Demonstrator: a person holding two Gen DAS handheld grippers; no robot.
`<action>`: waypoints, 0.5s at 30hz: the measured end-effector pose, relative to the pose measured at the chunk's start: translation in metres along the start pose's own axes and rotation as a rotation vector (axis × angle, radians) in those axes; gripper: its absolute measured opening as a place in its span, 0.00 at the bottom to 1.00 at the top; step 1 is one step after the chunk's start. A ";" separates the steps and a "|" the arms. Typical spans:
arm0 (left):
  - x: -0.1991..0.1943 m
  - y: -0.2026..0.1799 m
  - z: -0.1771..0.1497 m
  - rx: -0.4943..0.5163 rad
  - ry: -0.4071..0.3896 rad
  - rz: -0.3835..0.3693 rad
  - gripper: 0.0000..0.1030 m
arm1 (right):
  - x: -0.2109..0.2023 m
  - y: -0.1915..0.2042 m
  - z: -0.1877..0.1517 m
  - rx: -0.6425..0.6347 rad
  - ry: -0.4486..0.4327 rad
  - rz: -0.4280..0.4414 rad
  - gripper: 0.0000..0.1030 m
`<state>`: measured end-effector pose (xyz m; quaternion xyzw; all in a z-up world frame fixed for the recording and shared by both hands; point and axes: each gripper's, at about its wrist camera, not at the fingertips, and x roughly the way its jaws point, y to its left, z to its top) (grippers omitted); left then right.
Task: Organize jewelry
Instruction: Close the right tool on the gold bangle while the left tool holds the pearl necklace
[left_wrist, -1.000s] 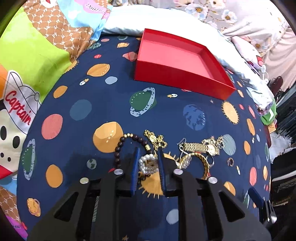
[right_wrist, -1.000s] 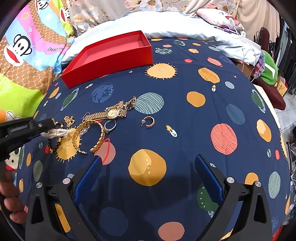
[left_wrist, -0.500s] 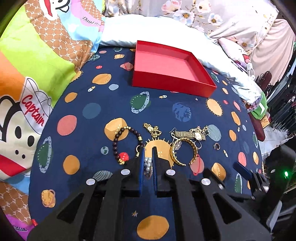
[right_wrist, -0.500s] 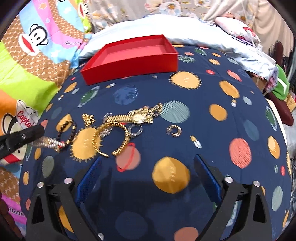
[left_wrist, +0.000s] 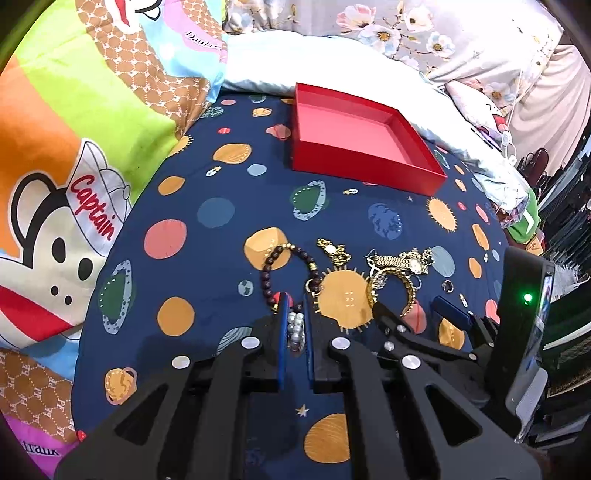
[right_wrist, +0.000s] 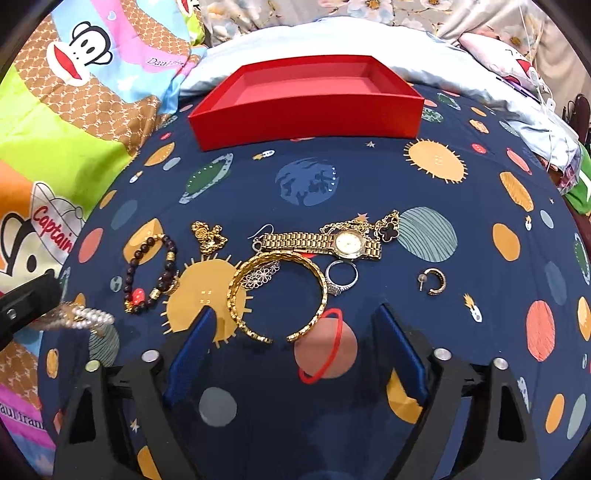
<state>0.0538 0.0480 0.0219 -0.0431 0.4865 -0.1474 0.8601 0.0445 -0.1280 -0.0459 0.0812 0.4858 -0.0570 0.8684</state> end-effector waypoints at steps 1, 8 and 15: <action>0.000 0.002 0.000 -0.003 0.000 0.001 0.07 | 0.002 0.000 0.000 0.005 0.008 0.004 0.75; 0.005 0.007 -0.003 -0.016 0.008 -0.003 0.07 | 0.001 0.000 0.000 -0.002 -0.009 0.016 0.51; 0.006 0.004 -0.005 -0.007 0.013 -0.017 0.07 | -0.006 -0.006 -0.003 0.015 -0.009 0.054 0.50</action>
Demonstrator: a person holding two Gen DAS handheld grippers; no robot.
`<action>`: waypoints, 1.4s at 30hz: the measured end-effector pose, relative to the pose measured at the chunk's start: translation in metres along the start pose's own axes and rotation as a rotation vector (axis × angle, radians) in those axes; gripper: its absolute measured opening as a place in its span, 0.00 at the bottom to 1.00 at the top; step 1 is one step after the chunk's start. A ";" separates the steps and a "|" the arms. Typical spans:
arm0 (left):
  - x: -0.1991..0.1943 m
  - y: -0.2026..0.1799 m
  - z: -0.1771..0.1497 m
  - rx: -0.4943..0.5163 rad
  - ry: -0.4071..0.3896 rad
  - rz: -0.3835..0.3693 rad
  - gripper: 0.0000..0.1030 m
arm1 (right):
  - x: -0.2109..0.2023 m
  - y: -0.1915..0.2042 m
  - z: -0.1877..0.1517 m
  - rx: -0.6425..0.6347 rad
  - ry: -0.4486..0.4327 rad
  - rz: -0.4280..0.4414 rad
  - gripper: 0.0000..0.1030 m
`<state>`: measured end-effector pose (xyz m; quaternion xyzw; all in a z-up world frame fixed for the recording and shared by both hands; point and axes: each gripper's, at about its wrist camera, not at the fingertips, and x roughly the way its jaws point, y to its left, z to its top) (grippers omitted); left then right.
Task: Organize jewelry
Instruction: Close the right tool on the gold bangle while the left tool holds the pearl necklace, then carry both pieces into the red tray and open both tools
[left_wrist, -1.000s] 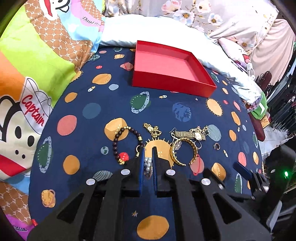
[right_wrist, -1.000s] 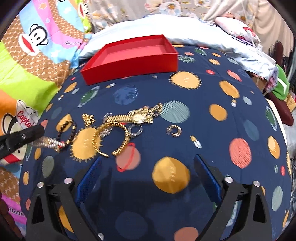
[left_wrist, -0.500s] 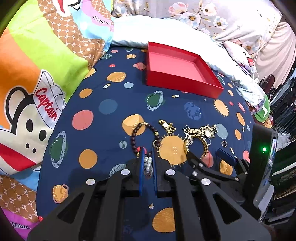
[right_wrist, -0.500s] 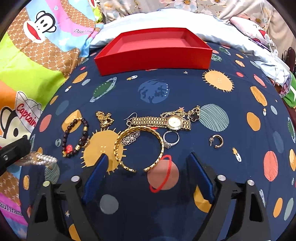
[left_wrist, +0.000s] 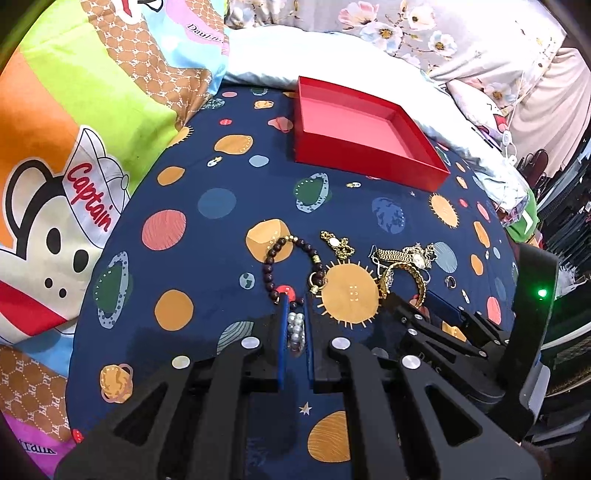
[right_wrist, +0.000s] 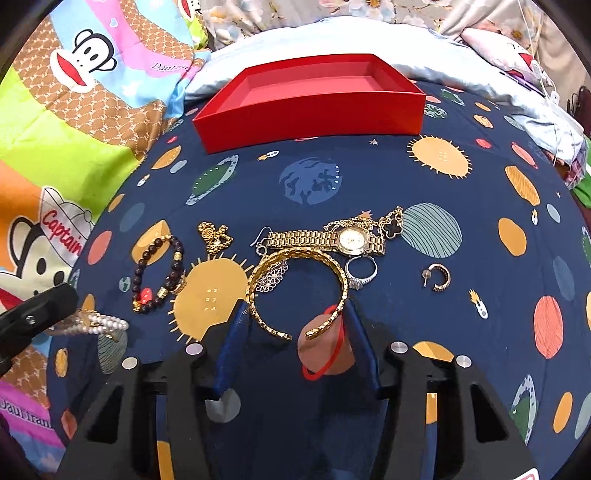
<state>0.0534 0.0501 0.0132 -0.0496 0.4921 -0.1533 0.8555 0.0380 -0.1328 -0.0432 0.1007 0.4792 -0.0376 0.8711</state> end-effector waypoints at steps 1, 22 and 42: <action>0.000 -0.001 0.000 0.002 0.000 -0.003 0.07 | -0.003 0.000 -0.001 0.003 -0.004 0.007 0.50; -0.009 -0.017 -0.004 0.022 -0.015 -0.025 0.07 | -0.049 -0.018 -0.031 -0.006 -0.023 0.008 0.66; 0.000 -0.019 -0.003 0.025 0.008 -0.028 0.07 | 0.003 -0.029 0.009 -0.019 -0.020 -0.037 0.53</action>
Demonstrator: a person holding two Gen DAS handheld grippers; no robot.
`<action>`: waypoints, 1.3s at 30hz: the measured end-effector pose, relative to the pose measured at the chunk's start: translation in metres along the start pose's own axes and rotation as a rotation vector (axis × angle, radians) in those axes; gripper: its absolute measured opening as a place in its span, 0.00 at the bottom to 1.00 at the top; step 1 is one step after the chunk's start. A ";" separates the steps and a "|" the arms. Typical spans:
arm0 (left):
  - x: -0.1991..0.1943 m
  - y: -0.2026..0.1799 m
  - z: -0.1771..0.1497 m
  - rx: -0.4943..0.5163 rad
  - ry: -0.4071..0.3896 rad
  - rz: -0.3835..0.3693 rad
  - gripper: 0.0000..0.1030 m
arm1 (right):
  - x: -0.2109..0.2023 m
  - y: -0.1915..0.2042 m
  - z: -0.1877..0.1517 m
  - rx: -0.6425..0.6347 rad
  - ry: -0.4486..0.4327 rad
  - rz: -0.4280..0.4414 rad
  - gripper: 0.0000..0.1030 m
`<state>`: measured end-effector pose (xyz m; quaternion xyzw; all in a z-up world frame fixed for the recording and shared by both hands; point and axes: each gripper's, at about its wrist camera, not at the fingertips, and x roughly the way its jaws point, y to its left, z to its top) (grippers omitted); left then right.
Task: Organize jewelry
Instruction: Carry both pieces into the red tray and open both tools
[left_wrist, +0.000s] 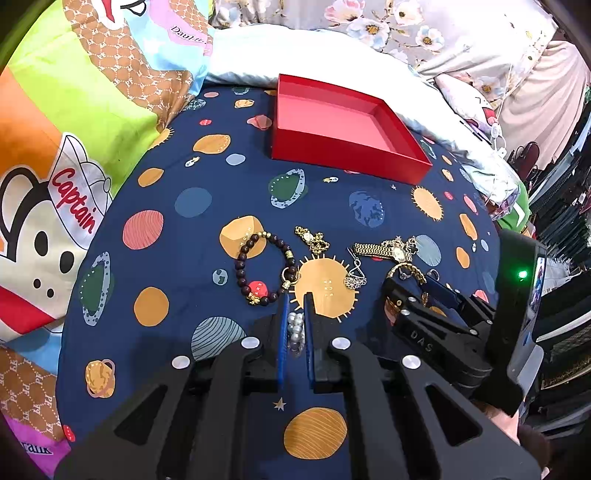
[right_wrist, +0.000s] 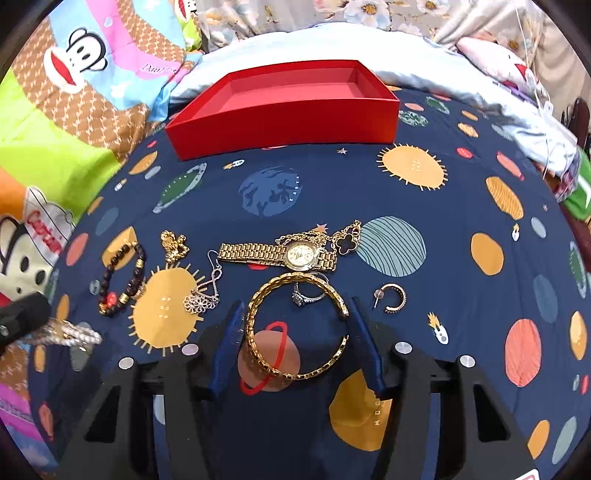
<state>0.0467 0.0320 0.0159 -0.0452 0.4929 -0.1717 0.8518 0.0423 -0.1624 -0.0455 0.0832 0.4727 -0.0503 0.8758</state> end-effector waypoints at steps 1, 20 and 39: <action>0.000 0.000 0.000 0.000 0.001 -0.001 0.07 | -0.001 -0.002 0.000 0.009 0.000 0.008 0.53; -0.010 -0.032 0.040 0.074 -0.074 -0.046 0.07 | -0.070 -0.030 0.029 0.073 -0.107 0.091 0.53; 0.107 -0.066 0.284 0.088 -0.129 -0.200 0.07 | 0.055 -0.054 0.274 0.044 -0.101 0.178 0.53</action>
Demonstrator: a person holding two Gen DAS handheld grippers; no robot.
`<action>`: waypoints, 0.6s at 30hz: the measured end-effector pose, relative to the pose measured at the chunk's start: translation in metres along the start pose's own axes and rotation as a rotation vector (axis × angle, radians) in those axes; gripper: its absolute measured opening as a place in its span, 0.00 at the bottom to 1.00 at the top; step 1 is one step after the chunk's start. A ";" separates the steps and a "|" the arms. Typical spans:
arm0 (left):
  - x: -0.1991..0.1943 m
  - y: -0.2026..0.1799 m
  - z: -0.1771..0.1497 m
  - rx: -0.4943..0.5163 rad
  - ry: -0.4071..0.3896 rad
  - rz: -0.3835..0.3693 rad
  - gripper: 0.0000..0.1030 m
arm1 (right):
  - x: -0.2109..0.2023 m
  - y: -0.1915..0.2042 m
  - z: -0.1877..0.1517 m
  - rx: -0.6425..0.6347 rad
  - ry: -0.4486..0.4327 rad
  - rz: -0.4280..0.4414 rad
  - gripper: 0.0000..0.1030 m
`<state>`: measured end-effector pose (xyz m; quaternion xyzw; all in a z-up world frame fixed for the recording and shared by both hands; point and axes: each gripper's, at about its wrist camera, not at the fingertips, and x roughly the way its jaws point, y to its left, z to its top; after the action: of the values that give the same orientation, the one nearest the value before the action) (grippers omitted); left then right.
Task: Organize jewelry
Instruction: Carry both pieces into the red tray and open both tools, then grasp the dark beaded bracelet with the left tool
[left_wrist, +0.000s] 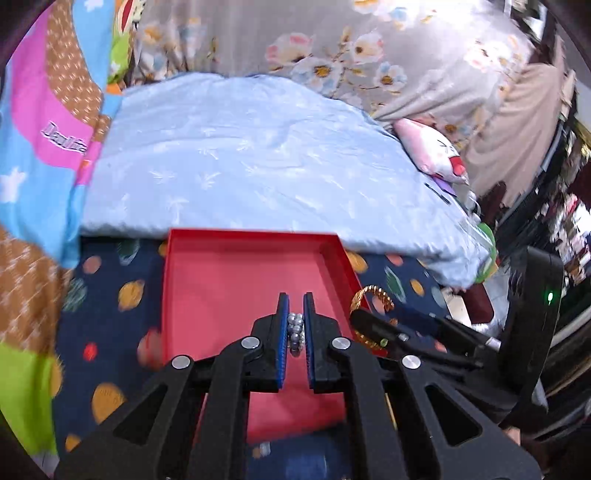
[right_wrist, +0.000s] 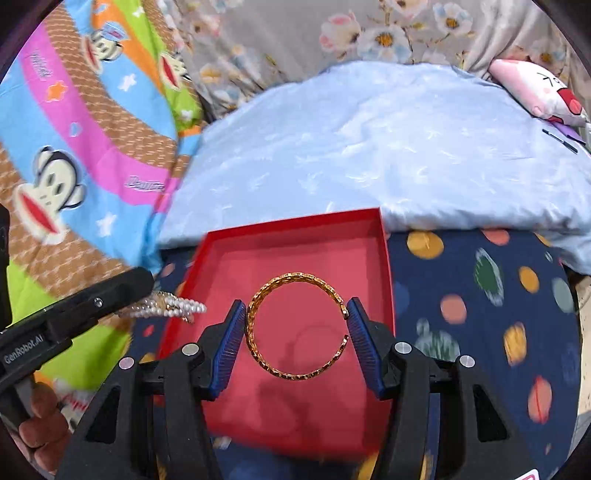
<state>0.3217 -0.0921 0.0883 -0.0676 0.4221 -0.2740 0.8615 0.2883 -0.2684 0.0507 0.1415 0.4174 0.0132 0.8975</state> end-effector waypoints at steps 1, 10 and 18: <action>0.012 0.004 0.008 -0.004 0.006 0.003 0.07 | 0.015 -0.004 0.007 0.005 0.018 -0.003 0.53; 0.087 0.035 0.034 -0.036 0.054 0.053 0.08 | 0.091 -0.024 0.034 0.061 0.120 0.007 0.54; 0.067 0.036 0.030 -0.008 -0.004 0.150 0.42 | 0.046 -0.021 0.029 0.009 0.020 -0.068 0.63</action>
<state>0.3928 -0.1005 0.0482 -0.0395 0.4253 -0.2067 0.8803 0.3381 -0.2889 0.0280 0.1311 0.4309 -0.0179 0.8926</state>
